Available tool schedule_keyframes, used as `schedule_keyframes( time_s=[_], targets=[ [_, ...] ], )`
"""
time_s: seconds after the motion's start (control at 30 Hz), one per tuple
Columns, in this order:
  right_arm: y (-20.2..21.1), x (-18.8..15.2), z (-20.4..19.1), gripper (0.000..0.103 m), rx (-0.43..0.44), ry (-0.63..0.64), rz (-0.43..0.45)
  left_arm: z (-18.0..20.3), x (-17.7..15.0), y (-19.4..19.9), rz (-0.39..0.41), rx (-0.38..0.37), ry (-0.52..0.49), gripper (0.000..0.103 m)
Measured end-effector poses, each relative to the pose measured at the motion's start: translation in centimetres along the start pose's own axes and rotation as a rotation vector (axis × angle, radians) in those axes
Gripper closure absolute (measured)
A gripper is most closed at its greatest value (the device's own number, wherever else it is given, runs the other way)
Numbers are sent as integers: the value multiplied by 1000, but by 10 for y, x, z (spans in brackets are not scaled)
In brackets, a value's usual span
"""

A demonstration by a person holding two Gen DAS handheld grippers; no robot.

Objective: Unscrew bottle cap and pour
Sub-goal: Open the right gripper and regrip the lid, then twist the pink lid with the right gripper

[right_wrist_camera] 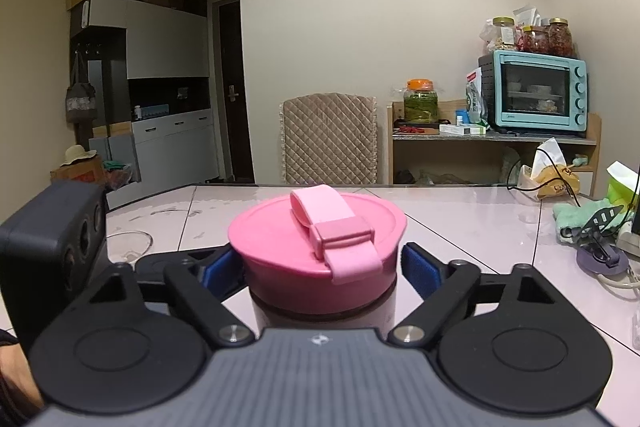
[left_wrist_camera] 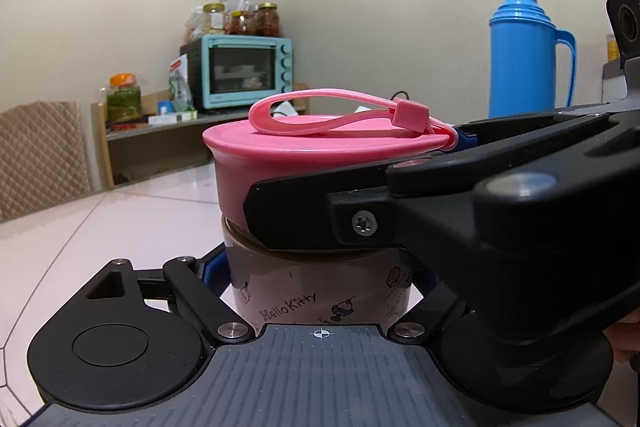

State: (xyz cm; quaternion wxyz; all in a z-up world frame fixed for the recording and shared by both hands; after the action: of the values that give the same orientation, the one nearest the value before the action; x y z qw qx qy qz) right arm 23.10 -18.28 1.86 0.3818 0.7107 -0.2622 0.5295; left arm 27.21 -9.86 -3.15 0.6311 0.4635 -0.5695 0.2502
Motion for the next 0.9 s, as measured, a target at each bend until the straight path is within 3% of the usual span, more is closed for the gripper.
schedule_keyframes(
  time_s=[0.53,0.9],
  targets=[
    [1,-1,-5,18,13,12,-2,0,0,0,0,0,0,13],
    [3,-2,3,18,103,44,10,0,0,0,0,0,0,13]
  ],
)
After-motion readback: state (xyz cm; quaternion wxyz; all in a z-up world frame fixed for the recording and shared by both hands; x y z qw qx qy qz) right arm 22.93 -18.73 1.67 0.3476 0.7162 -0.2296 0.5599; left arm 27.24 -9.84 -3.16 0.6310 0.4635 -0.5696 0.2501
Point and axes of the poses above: each gripper's, at about its wrist camera, not at the fingertips, and y roughly against the way its jaws point, z to its right, x to its top, the point moved 5 cm from there along -y, roughly the way its jaws point, and after that the axes turned 12 degrees about x, right-handed, at the moved point
